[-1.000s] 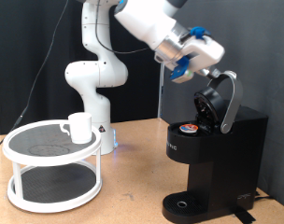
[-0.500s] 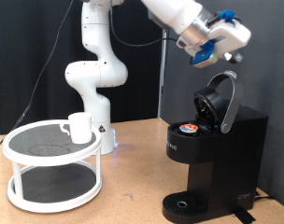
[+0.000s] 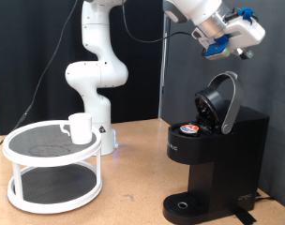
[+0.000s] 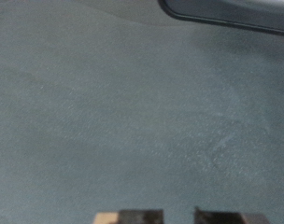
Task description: Make a cup of coffee with the keurig machine
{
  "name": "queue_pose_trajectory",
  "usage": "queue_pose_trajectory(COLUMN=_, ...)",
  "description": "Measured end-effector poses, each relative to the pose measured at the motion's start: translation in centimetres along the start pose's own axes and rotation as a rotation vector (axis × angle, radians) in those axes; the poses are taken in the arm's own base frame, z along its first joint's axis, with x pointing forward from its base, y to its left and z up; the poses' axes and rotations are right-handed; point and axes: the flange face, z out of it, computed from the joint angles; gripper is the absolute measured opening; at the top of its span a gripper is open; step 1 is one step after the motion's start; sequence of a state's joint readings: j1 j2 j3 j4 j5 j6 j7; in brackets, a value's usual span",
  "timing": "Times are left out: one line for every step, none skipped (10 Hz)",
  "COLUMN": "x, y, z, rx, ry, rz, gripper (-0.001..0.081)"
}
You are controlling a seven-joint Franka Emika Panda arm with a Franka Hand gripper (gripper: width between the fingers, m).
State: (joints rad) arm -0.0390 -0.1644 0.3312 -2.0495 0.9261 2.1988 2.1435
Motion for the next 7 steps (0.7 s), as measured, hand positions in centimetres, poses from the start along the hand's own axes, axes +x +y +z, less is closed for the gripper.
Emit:
queue_pose_trajectory(x=0.5, y=0.1, z=0.1, rx=0.001, ry=0.007, rz=0.005, gripper=0.0000)
queue_pose_trajectory(x=1.1, y=0.2, z=0.2, rx=0.004, ry=0.019, rz=0.007, gripper=0.0000)
queue_pose_trajectory(x=1.9, y=0.2, z=0.5, rx=0.010, ry=0.041, rz=0.015, gripper=0.0000)
queue_pose_trajectory(x=2.8, y=-0.1, z=1.0, rx=0.017, ry=0.068, rz=0.029, gripper=0.0000)
queue_pose_trajectory(x=3.7, y=-0.4, z=1.4, rx=0.028, ry=0.088, rz=0.045, gripper=0.0000)
queue_pose_trajectory(x=4.0, y=-0.6, z=1.4, rx=0.037, ry=0.086, rz=0.052, gripper=0.0000)
queue_pose_trajectory(x=4.1, y=-0.7, z=1.3, rx=0.044, ry=0.082, rz=0.053, gripper=0.0000)
